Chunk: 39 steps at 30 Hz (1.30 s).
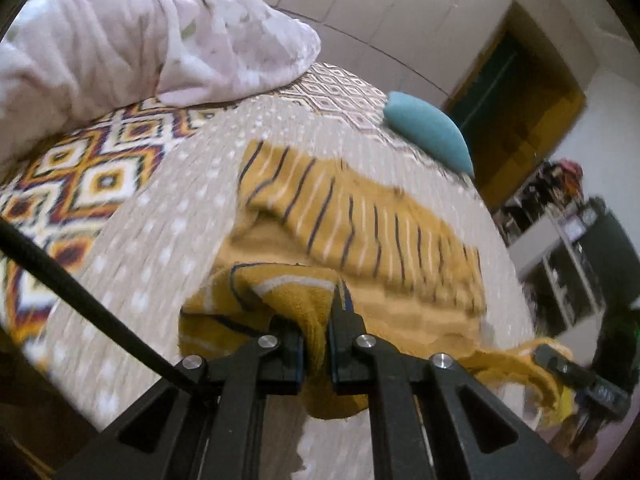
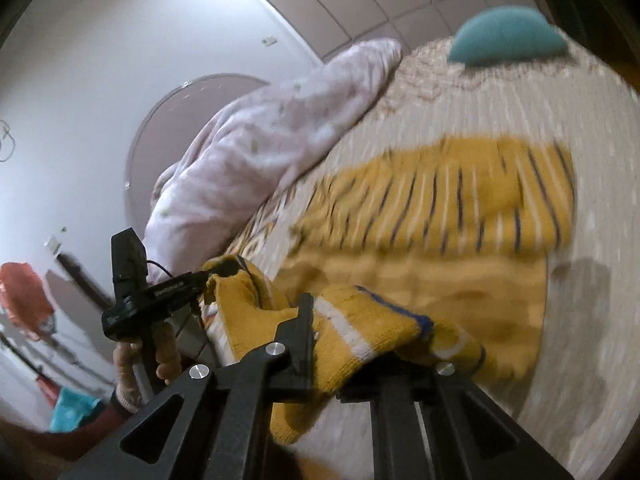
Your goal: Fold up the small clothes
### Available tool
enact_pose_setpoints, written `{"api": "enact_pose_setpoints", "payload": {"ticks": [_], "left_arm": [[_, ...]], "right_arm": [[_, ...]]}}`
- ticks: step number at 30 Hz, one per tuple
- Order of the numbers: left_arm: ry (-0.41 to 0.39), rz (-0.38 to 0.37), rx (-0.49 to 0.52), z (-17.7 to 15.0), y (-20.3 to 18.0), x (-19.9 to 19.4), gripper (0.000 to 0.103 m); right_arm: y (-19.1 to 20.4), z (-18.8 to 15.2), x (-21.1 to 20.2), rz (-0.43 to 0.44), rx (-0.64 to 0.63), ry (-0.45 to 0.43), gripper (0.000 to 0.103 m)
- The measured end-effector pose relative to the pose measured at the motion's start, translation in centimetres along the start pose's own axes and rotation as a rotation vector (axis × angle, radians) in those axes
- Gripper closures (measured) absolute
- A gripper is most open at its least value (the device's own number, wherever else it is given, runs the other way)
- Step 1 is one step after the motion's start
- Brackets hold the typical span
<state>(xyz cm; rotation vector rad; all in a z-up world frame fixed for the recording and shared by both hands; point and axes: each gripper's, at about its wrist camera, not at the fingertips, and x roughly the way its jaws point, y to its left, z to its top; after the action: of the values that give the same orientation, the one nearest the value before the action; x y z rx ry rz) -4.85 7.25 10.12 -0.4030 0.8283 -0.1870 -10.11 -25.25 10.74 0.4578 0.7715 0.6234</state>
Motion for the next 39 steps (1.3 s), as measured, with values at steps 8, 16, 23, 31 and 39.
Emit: {"api": "enact_pose_setpoints", "payload": {"ticks": [8, 16, 23, 31, 39], "left_arm": [[0.092, 0.077, -0.038, 7.8, -1.0, 10.3, 0.095], [0.183, 0.063, -0.042, 11.4, -0.6, 16.9, 0.093], [0.184, -0.144, -0.288, 14.2, 2.2, 19.4, 0.071], [0.093, -0.120, -0.409, 16.6, 5.2, 18.5, 0.049], [0.110, 0.087, -0.171, 13.9, 6.0, 14.4, 0.036]], "right_arm": [[-5.8, 7.9, 7.6, -0.203, 0.076, 0.008, 0.094], [-14.4, 11.1, 12.1, -0.160, 0.319, 0.019, 0.090], [-20.9, 12.6, 14.7, -0.022, 0.559, -0.012, 0.068], [-23.5, 14.5, 14.6, -0.001, 0.667, -0.085, 0.037], [-22.9, 13.3, 8.2, -0.047, 0.609, -0.129, 0.024]]}}
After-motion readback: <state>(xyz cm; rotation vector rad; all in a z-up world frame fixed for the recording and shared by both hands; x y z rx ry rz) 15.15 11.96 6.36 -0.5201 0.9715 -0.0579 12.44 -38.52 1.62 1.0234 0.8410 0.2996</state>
